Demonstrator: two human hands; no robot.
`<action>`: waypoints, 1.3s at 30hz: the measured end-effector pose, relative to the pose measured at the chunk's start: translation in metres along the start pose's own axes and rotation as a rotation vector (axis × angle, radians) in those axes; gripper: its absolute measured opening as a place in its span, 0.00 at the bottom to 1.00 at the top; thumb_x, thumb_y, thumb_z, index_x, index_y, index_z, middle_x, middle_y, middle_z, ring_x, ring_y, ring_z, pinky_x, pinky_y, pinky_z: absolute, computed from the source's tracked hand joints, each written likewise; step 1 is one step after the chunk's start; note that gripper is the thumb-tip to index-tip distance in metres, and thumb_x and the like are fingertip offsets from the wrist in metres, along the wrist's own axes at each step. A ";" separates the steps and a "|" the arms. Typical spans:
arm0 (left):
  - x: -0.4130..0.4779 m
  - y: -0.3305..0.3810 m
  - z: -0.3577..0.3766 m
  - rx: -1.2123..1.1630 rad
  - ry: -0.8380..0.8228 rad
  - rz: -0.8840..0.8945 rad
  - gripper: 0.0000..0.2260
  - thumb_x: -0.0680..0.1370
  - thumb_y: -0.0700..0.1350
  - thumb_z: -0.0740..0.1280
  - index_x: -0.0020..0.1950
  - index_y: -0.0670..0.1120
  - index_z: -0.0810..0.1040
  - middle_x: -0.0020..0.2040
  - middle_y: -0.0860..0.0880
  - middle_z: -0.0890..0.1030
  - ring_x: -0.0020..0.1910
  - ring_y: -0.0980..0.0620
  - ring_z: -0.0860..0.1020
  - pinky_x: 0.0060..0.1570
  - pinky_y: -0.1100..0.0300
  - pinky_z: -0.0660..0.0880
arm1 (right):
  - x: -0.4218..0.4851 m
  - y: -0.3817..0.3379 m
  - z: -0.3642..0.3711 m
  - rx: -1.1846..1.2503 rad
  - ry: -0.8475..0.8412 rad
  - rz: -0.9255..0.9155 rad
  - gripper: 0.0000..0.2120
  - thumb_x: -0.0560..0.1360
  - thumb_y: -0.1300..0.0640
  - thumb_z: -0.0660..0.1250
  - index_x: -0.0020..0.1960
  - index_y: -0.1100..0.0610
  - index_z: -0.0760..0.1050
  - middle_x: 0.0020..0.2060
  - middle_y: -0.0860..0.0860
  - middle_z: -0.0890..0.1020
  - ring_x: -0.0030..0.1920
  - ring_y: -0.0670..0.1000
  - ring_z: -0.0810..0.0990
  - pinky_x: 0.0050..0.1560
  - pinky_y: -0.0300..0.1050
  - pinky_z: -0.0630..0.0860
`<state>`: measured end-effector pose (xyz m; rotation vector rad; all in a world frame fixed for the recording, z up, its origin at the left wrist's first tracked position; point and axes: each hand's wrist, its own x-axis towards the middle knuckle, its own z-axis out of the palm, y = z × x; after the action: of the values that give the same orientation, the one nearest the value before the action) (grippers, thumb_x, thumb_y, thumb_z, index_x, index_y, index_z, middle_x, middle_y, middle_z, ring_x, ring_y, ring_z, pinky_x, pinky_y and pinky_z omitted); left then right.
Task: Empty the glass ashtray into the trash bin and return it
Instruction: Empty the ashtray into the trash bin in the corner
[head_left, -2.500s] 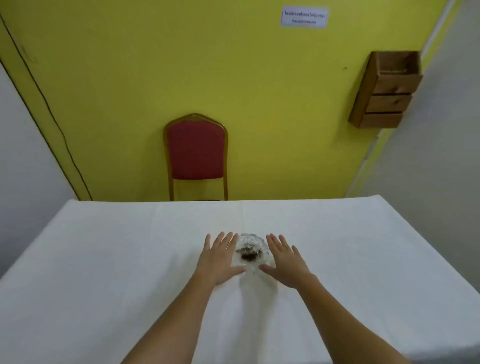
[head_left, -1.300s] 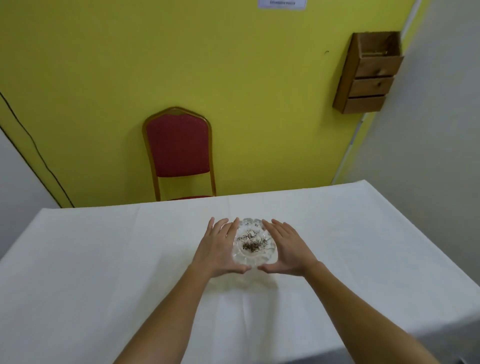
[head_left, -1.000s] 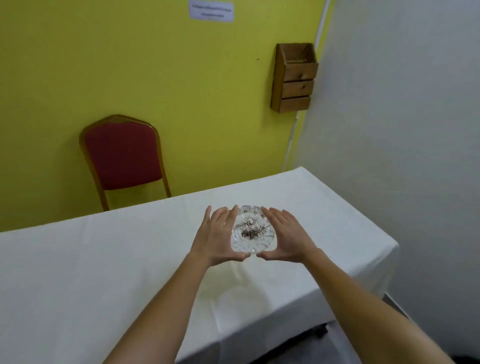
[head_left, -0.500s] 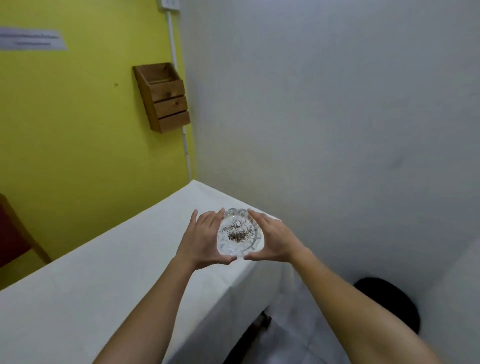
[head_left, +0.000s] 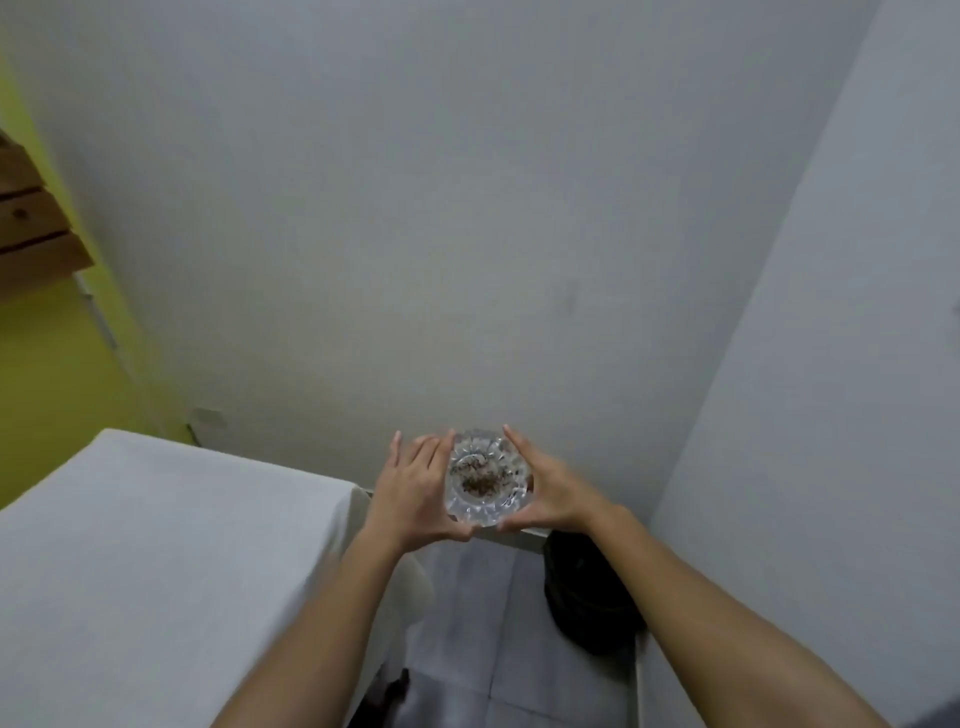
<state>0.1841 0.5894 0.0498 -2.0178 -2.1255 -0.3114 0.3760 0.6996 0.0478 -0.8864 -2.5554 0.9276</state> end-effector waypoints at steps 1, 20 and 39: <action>0.009 0.007 0.006 -0.011 -0.014 0.015 0.54 0.53 0.71 0.69 0.70 0.38 0.69 0.59 0.44 0.79 0.61 0.43 0.76 0.67 0.37 0.65 | 0.000 0.011 -0.002 0.038 -0.012 0.034 0.59 0.60 0.53 0.82 0.78 0.51 0.47 0.72 0.54 0.69 0.69 0.51 0.70 0.70 0.42 0.66; 0.187 0.055 0.155 -0.283 -0.333 0.551 0.53 0.59 0.73 0.61 0.75 0.40 0.60 0.71 0.44 0.70 0.70 0.44 0.68 0.72 0.40 0.56 | 0.019 0.144 0.009 1.009 0.646 0.839 0.13 0.80 0.51 0.62 0.55 0.58 0.79 0.55 0.58 0.84 0.55 0.55 0.82 0.62 0.55 0.77; 0.159 0.129 0.515 -0.187 -0.740 0.141 0.46 0.74 0.69 0.57 0.78 0.46 0.38 0.79 0.42 0.39 0.77 0.42 0.39 0.75 0.42 0.42 | 0.025 0.453 0.161 1.106 0.942 0.965 0.08 0.82 0.60 0.57 0.60 0.58 0.65 0.62 0.59 0.71 0.61 0.63 0.75 0.32 0.50 0.84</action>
<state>0.3063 0.8936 -0.3967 -2.6809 -2.3705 0.3311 0.4899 0.9118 -0.3691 -1.5612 -0.5516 1.3941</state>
